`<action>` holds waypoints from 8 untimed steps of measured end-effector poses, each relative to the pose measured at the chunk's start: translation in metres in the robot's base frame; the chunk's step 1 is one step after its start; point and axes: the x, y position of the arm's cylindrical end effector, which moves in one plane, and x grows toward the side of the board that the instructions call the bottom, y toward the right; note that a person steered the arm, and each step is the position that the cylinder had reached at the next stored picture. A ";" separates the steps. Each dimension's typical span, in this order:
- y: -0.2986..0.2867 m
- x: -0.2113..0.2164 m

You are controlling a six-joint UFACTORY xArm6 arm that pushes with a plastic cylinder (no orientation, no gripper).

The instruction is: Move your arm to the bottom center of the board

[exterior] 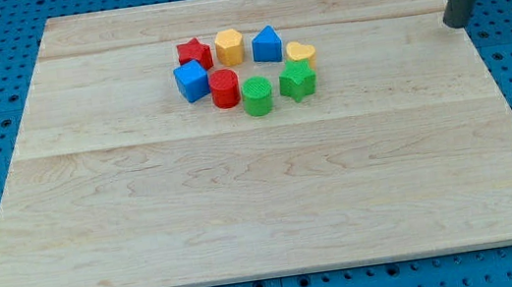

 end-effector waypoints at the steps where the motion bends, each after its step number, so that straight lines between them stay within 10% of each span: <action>1: -0.032 0.015; 3: -0.103 0.097; 5: -0.150 -0.016; 6: -0.277 -0.068; 8: -0.240 -0.129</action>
